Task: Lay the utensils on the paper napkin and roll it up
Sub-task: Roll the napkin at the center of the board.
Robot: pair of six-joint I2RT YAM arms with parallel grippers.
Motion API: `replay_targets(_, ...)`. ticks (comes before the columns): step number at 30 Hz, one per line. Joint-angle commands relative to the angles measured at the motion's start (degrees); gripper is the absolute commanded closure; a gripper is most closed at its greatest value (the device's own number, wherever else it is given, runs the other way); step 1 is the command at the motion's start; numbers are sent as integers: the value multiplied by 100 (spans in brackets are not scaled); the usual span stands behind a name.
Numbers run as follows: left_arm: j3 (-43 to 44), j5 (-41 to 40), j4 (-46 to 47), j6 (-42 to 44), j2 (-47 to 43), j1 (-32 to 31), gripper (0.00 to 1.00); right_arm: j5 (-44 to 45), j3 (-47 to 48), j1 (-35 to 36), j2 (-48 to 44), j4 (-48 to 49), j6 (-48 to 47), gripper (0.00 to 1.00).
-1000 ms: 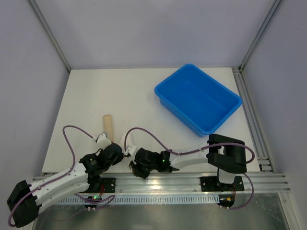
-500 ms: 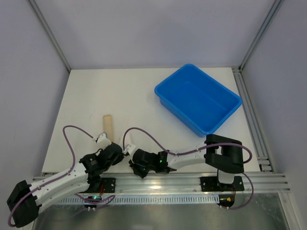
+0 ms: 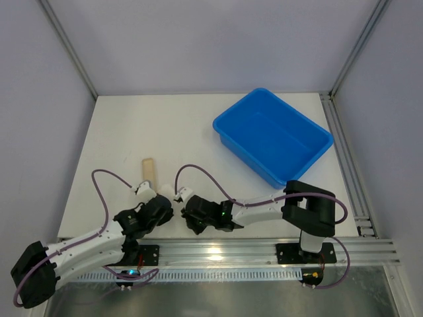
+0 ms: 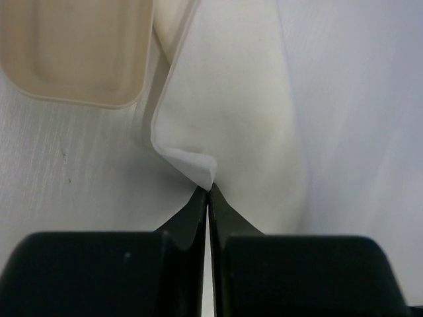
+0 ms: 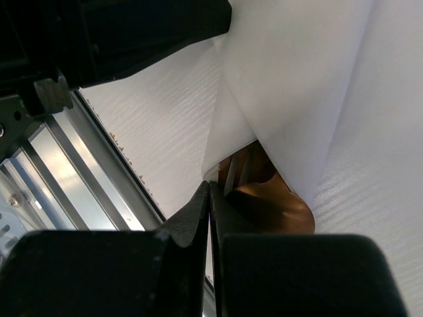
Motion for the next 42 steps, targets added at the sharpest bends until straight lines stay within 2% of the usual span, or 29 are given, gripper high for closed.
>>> replay_targets(1, 146, 81, 304, 149, 216, -21, 100, 339, -140, -73, -101, -98, -92, 96)
replay_targets(9, 138, 134, 559, 158, 419, -39, 100, 164, -281, -214, -232, 7, -214, 97)
replay_targets(16, 111, 108, 612, 123, 331, -39, 100, 321, -396, -214, -891, 26, -285, 96)
replay_targets(24, 120, 205, 1086, 149, 805, -56, 100, 410, -378, -240, -1472, -107, -381, 96)
replay_targets(33, 120, 240, 1412, 132, 1061, -135, 100, -196, -229, -302, -875, 481, -312, 96)
replay_targets(42, 129, 380, 1684, 220, 1184, -153, 100, -250, -123, -443, -277, 851, -338, 97)
